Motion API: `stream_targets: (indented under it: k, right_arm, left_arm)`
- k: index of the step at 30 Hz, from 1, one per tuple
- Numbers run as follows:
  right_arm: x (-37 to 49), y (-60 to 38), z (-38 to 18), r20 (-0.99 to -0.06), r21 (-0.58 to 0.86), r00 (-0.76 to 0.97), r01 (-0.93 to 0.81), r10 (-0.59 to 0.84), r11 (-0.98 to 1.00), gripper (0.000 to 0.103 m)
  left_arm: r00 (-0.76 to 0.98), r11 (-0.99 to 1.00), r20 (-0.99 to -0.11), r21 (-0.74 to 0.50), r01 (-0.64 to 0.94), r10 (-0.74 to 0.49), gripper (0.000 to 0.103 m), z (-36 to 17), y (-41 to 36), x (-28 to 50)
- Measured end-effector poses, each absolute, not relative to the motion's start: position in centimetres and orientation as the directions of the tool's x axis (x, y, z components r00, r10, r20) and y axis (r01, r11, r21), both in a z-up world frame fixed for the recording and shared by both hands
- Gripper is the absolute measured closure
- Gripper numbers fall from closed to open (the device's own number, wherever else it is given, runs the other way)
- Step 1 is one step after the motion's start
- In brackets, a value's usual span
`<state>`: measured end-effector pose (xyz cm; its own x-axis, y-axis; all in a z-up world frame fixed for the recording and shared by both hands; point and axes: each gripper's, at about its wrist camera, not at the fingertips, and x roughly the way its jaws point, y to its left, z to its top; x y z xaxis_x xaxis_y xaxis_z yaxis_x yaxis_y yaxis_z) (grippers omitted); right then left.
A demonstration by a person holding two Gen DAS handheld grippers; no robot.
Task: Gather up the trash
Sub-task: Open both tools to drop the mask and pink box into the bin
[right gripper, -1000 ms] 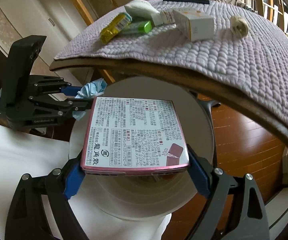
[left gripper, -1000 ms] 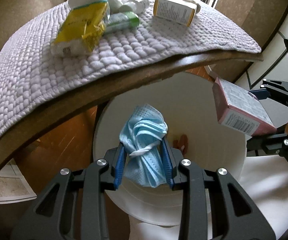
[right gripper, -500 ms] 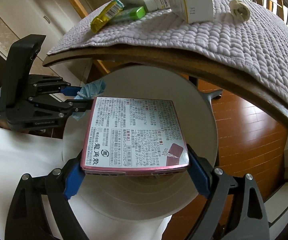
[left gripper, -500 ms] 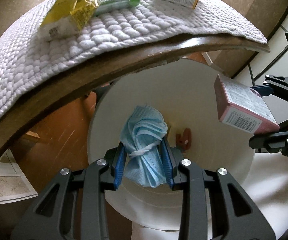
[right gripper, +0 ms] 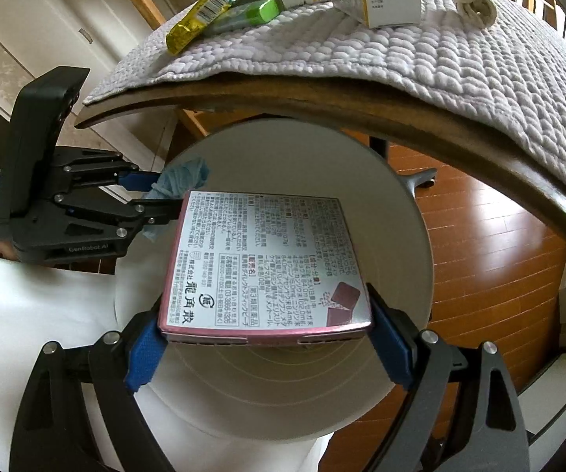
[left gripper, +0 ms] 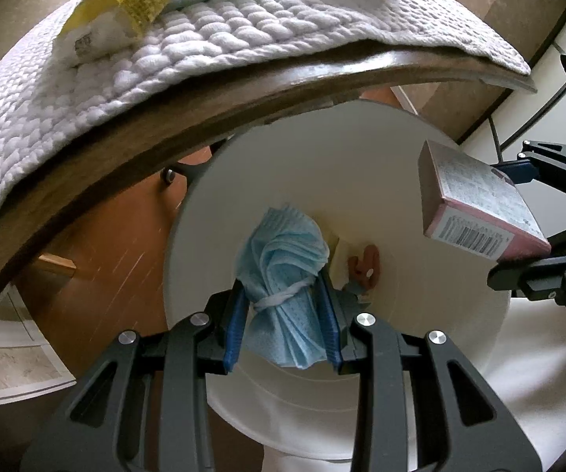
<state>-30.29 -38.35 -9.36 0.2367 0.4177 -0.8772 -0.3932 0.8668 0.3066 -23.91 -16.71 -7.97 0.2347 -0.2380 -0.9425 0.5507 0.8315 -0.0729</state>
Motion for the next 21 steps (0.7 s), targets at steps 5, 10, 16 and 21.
stream_targets:
  k: [5,10,16,21]
  right_arm:
    - [-30.0,-38.0,-10.0,-0.876,0.311,0.239,-0.383,0.418,0.870,0.016]
    - [-29.6,-37.2,-10.4,-0.880,0.310,0.234,-0.380,0.414,0.871,0.015]
    - [-29.4,-36.2,-10.9,-0.890,0.266,0.258,-0.378,0.377,0.887,0.004]
    - [-29.1,-36.0,-10.7,-0.888,0.264,0.271,-0.363,0.372,0.894,0.004]
  left_arm:
    - [0.227,0.829,-0.946,-0.068,0.554,-0.229,0.068,-8.8,-17.1,-23.8]
    - [0.218,0.828,-0.951,-0.065,0.557,-0.221,0.068,-9.5,-17.8,-23.7]
    - [0.242,0.816,-0.942,-0.055,0.576,-0.234,0.016,-8.9,-18.2,-24.0]
    - [0.238,0.820,-0.944,-0.056,0.570,-0.229,0.016,-8.8,-18.1,-23.9]
